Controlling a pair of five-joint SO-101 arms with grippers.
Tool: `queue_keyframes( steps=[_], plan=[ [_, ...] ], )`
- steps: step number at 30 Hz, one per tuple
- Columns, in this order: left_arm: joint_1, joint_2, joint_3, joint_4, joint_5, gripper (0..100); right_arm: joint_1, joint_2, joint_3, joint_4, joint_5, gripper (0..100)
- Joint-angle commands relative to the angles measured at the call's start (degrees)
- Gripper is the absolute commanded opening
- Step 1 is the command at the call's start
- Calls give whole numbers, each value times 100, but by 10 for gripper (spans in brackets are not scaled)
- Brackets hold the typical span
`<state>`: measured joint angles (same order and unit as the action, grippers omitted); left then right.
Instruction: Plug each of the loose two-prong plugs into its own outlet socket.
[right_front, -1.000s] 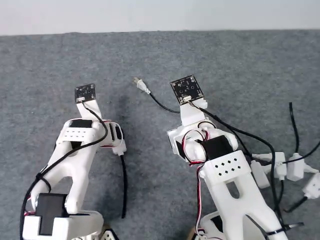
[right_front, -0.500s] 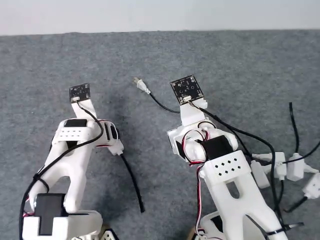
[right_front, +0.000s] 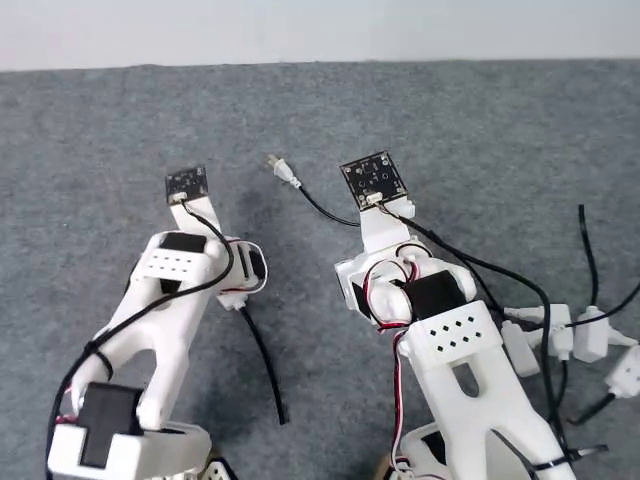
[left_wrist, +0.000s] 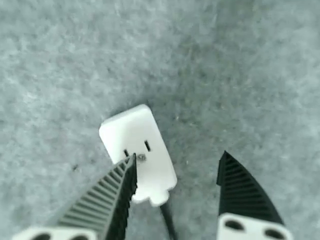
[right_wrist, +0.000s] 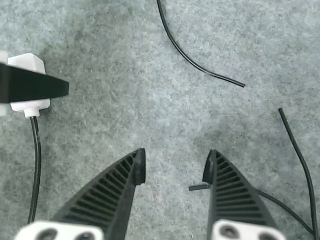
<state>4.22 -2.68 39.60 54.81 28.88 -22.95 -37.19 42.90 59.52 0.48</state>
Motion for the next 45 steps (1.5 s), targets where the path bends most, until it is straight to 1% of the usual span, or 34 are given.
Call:
queue_keyframes(
  steps=[1,19,24,27,33,39,42,45],
  plan=[
    [9,325,-268,-105,70,246,-48,-180,-62,48,70,183],
    [-123,334,-251,79,62,246,-48,-180,-62,40,70,183],
    [-308,325,-242,176,26,246,-48,-180,-62,40,70,183],
    [-369,79,-171,211,18,246,-48,-180,-62,40,70,183],
    [-457,-677,374,167,18,246,-136,-180,-62,48,70,183],
    [-466,-712,593,18,-246,246,-145,-180,-62,48,70,183],
    [-466,-712,716,-123,-255,246,-145,-180,-62,48,70,183],
    [-457,-774,699,-97,-255,246,-145,-180,-62,48,70,183]
  ],
)
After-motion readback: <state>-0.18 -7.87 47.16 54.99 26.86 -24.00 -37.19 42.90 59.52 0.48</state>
